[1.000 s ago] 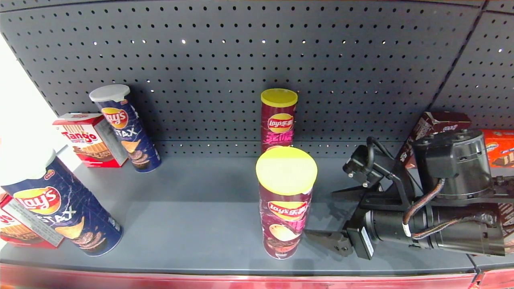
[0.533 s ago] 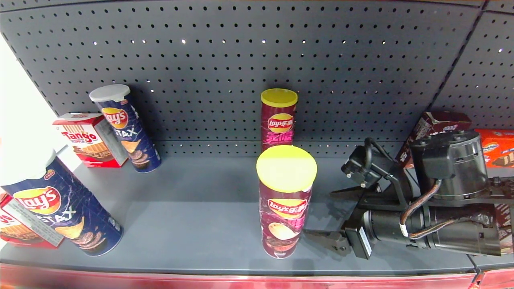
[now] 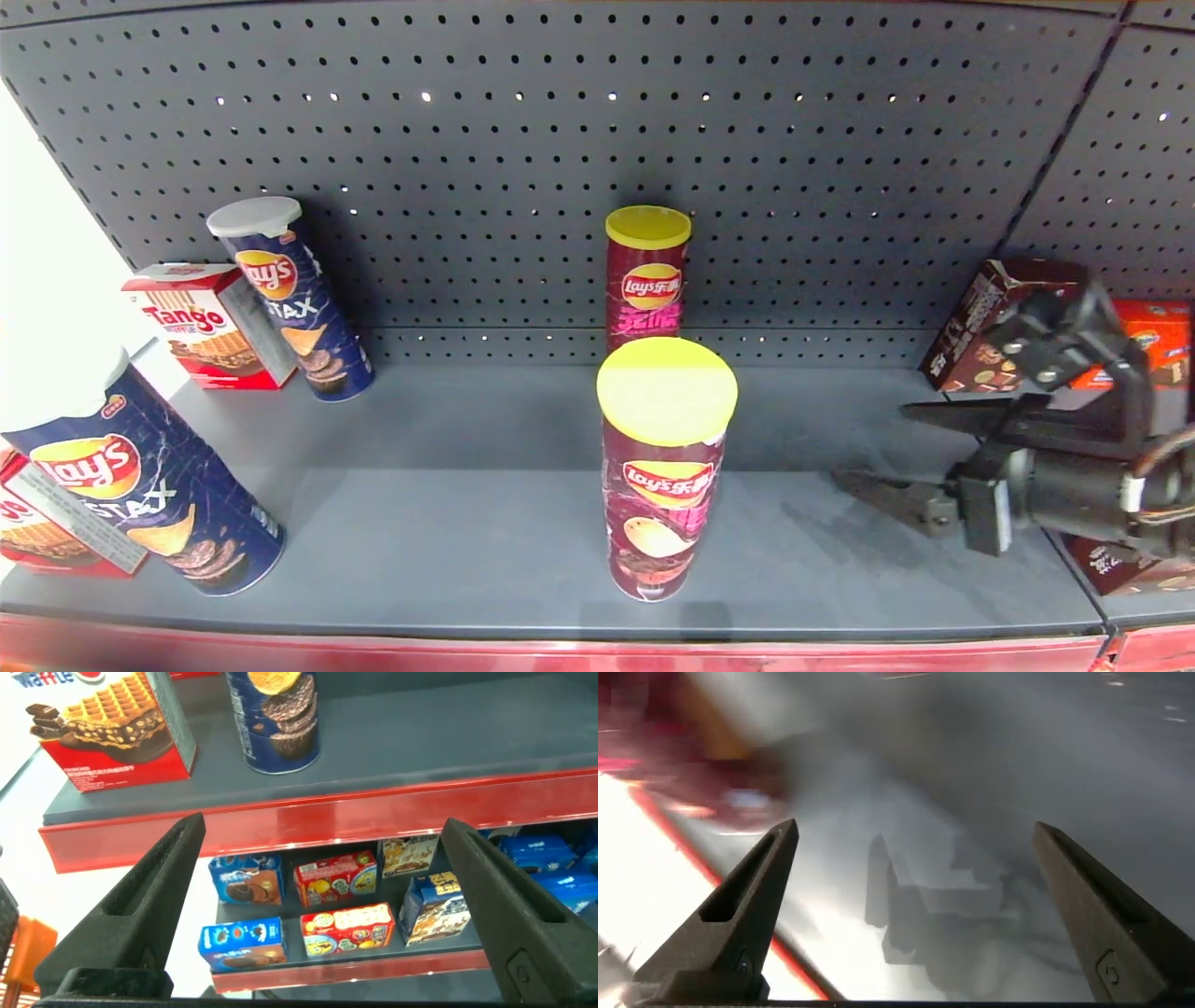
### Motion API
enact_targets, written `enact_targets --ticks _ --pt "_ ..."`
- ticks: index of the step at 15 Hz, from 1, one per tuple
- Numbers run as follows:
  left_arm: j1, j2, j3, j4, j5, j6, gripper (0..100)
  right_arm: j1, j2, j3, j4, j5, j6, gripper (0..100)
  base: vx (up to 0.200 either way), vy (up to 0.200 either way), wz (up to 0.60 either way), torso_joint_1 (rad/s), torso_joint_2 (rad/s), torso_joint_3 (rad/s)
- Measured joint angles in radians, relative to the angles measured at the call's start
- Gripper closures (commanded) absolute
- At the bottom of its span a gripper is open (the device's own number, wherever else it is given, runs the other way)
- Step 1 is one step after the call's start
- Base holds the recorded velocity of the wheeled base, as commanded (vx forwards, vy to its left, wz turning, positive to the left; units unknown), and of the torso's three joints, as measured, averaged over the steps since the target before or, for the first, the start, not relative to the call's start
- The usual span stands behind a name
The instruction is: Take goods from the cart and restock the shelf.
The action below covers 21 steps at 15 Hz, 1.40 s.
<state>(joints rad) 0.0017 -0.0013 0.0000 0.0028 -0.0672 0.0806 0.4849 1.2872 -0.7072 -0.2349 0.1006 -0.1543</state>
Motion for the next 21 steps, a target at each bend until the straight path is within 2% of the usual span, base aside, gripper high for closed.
enact_targets --ticks 2,4,7,14,19,21 --pt "-0.001 0.000 0.000 0.000 0.000 0.000 0 -0.123 -0.167 0.080 0.000 0.001 0.000 0 0.000 0.000 0.00 0.000 0.00 0.000" --pt "0.000 0.000 0.000 0.000 0.000 0.000 0 -0.209 -0.353 0.164 0.004 -0.005 0.000 0 0.000 0.000 0.00 0.000 0.00 0.000" --pt "0.000 0.000 0.000 0.000 0.000 0.000 0 -0.275 -0.586 0.243 0.041 -0.030 0.001 0 0.000 0.000 0.00 0.000 0.00 0.000" --pt "-0.001 0.000 0.000 0.000 -0.001 0.003 0 -0.297 -1.067 0.397 0.256 -0.087 0.001 0 0.000 0.000 0.00 0.000 0.00 0.000" --pt "0.000 0.000 0.000 0.000 -0.001 0.008 0 -0.298 -1.181 0.528 0.216 -0.111 0.011 0 0.000 0.000 0.00 0.000 0.00 0.000" --pt "0.000 0.000 0.000 0.000 -0.002 0.009 0 -0.298 -1.192 0.615 0.136 -0.110 0.028 0 0.000 0.000 0.00 0.000 0.00 0.000"
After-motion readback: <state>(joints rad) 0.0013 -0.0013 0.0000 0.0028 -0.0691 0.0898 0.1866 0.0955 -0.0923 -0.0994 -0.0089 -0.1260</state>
